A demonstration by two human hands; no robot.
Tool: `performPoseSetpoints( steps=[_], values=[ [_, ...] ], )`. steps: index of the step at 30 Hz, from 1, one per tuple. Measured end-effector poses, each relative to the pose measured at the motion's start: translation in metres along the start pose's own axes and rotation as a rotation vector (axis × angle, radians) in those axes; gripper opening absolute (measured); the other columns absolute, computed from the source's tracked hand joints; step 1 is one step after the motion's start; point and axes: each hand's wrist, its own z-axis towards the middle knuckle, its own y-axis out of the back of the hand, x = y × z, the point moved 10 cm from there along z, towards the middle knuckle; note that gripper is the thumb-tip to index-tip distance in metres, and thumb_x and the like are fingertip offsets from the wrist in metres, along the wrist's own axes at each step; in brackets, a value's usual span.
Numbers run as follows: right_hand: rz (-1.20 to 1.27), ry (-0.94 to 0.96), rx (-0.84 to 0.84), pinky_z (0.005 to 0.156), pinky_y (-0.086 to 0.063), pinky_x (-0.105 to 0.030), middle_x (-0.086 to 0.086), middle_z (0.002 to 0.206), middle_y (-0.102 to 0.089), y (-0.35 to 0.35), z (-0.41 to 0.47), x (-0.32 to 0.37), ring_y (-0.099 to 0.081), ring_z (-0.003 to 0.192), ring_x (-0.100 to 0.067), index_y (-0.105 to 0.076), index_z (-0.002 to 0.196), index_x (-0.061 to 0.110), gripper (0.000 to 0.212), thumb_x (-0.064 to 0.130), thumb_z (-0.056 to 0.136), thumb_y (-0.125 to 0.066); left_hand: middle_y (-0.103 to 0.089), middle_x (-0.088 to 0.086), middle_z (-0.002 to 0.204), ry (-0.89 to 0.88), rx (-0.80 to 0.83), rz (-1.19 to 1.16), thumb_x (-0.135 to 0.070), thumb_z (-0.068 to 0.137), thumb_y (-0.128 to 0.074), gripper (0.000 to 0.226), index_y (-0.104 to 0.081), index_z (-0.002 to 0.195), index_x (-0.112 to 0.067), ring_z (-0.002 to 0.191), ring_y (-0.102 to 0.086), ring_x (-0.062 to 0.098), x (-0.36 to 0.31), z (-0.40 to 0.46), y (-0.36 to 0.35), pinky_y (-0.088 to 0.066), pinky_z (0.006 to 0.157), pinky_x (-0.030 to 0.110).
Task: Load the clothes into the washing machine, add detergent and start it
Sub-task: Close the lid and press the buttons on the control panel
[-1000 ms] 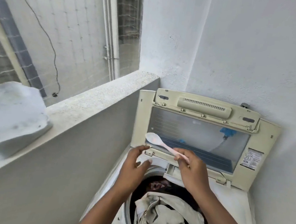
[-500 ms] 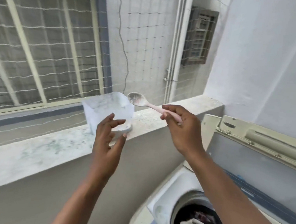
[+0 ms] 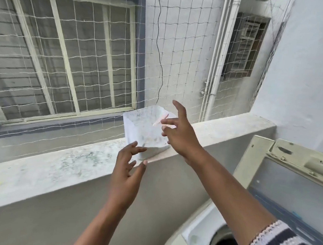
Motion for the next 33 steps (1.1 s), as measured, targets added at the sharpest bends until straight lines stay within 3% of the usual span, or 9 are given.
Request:
performPoseSetpoints(
  steps=[5, 7, 13, 15, 19, 24, 27, 30, 33],
  values=[
    [-0.110, 0.069, -0.185, 0.074, -0.051, -0.031, 0.007, 0.100, -0.061, 0.042, -0.027, -0.015, -0.055, 0.065, -0.005, -0.038, 0.138, 0.037, 0.059, 0.013, 0.090, -0.064, -0.057, -0.010, 0.129, -0.017, 0.125, -0.054, -0.032, 0.085, -0.059, 0.026, -0.062, 0.110, -0.038, 0.127, -0.051, 0.007, 0.002, -0.002, -0.034, -0.045, 0.102, 0.043],
    [-0.158, 0.040, -0.207, 0.072, -0.049, -0.025, 0.007, 0.101, -0.061, 0.063, -0.039, -0.029, -0.056, 0.069, -0.004, -0.044, 0.133, 0.034, 0.052, 0.014, 0.090, -0.065, -0.057, -0.010, 0.130, -0.016, 0.210, -0.070, -0.037, 0.084, -0.058, 0.025, -0.062, 0.108, -0.042, 0.126, -0.052, 0.007, 0.002, -0.004, -0.061, -0.044, 0.103, 0.044],
    [-0.379, -0.028, -0.336, 0.078, -0.044, -0.016, 0.008, 0.111, -0.057, 0.141, -0.084, -0.067, -0.057, 0.096, -0.007, -0.061, 0.116, 0.028, 0.030, 0.016, 0.089, -0.065, -0.053, -0.017, 0.133, -0.033, 0.442, -0.101, -0.026, 0.088, -0.058, 0.028, -0.062, 0.113, -0.037, 0.128, -0.049, 0.003, -0.005, -0.016, -0.147, -0.040, 0.106, 0.037],
    [-0.458, -0.071, -0.379, 0.076, -0.039, -0.011, 0.008, 0.113, -0.056, 0.169, -0.103, -0.078, -0.055, 0.099, -0.006, -0.063, 0.115, 0.026, 0.027, 0.016, 0.090, -0.064, -0.052, -0.017, 0.133, -0.060, 0.506, -0.105, -0.029, 0.088, -0.058, 0.027, -0.062, 0.114, -0.036, 0.129, -0.048, 0.003, -0.008, -0.022, -0.175, -0.041, 0.105, 0.034],
    [-0.535, -0.165, -0.480, 0.084, -0.042, -0.023, 0.007, 0.112, -0.056, 0.224, -0.148, -0.099, -0.053, 0.103, -0.006, -0.065, 0.113, 0.023, 0.025, 0.012, 0.090, -0.065, -0.051, -0.022, 0.129, -0.084, 0.631, -0.140, -0.029, 0.087, -0.059, 0.027, -0.062, 0.113, -0.035, 0.126, -0.050, 0.002, -0.011, -0.042, -0.230, -0.041, 0.103, 0.032],
    [-0.603, -0.270, -0.588, 0.083, -0.037, -0.016, 0.009, 0.111, -0.057, 0.279, -0.207, -0.122, -0.049, 0.102, -0.001, -0.065, 0.112, 0.021, 0.023, 0.011, 0.091, -0.064, -0.052, -0.025, 0.126, -0.100, 0.784, -0.179, -0.026, 0.088, -0.058, 0.029, -0.062, 0.116, -0.034, 0.124, -0.051, 0.002, -0.013, -0.079, -0.291, -0.042, 0.101, 0.030],
    [-0.631, -0.344, -0.651, 0.082, -0.036, -0.010, 0.013, 0.112, -0.058, 0.306, -0.243, -0.139, -0.050, 0.104, 0.000, -0.065, 0.112, 0.022, 0.024, 0.011, 0.091, -0.064, -0.052, -0.021, 0.130, -0.103, 0.888, -0.188, -0.032, 0.089, -0.057, 0.029, -0.059, 0.116, -0.043, 0.127, -0.049, 0.004, -0.012, -0.103, -0.326, -0.040, 0.101, 0.030],
    [-0.646, -0.395, -0.692, 0.089, -0.039, -0.010, 0.012, 0.112, -0.059, 0.327, -0.271, -0.155, -0.053, 0.107, -0.002, -0.066, 0.111, 0.022, 0.025, 0.009, 0.090, -0.064, -0.050, -0.018, 0.133, -0.116, 0.976, -0.168, -0.023, 0.093, -0.061, 0.031, -0.058, 0.118, -0.041, 0.129, -0.046, 0.004, -0.009, -0.123, -0.356, -0.041, 0.096, 0.015],
    [-0.676, -0.460, -0.717, 0.090, -0.037, -0.009, 0.013, 0.112, -0.059, 0.345, -0.295, -0.171, -0.055, 0.109, -0.005, -0.066, 0.112, 0.022, 0.026, 0.010, 0.089, -0.066, -0.049, -0.011, 0.134, -0.122, 1.043, -0.126, -0.010, 0.093, -0.062, 0.037, -0.055, 0.122, -0.033, 0.128, -0.045, 0.003, -0.003, -0.137, -0.384, -0.039, 0.081, -0.001]
  ],
)
